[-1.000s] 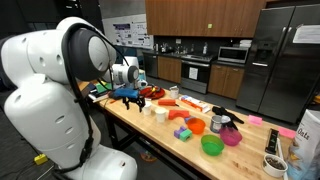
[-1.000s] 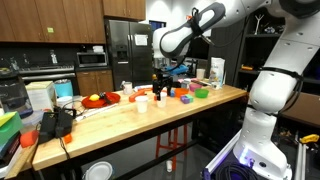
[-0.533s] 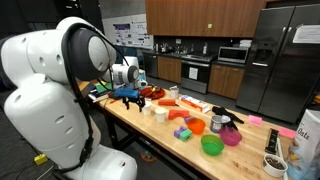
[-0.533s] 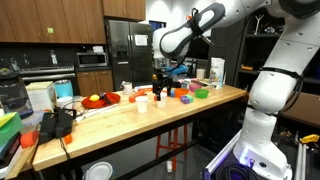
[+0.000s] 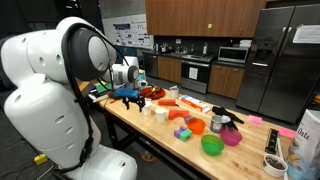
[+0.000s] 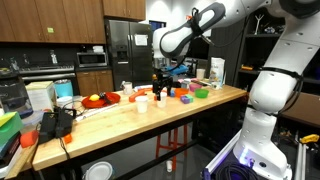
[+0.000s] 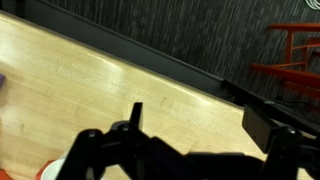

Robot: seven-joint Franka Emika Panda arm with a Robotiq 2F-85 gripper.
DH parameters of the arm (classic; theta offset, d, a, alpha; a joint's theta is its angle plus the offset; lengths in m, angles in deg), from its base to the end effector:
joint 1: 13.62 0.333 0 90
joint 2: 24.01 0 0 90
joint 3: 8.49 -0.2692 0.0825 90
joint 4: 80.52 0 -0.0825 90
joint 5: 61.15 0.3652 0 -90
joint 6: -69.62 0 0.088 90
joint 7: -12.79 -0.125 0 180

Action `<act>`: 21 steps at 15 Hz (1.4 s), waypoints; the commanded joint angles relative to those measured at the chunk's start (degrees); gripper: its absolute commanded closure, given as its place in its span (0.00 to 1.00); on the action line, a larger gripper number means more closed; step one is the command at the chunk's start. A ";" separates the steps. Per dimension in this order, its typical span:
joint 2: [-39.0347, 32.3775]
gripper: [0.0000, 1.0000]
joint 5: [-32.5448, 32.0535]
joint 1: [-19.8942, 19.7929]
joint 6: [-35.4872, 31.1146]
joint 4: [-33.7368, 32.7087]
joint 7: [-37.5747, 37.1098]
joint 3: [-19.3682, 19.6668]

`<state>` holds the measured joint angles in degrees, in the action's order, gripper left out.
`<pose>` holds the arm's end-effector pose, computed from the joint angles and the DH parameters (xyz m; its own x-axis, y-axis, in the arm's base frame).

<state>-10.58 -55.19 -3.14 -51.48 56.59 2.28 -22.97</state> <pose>0.4062 0.1938 0.3479 0.9808 0.1871 -0.0556 0.1864 -0.9823 -0.0183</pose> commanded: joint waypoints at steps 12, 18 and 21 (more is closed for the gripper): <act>-0.04 0.00 -0.14 0.51 0.07 -0.06 -0.11 0.49; -0.04 0.00 -0.14 0.51 0.07 -0.06 -0.11 0.49; -0.04 0.00 -0.14 0.51 0.07 -0.06 -0.11 0.49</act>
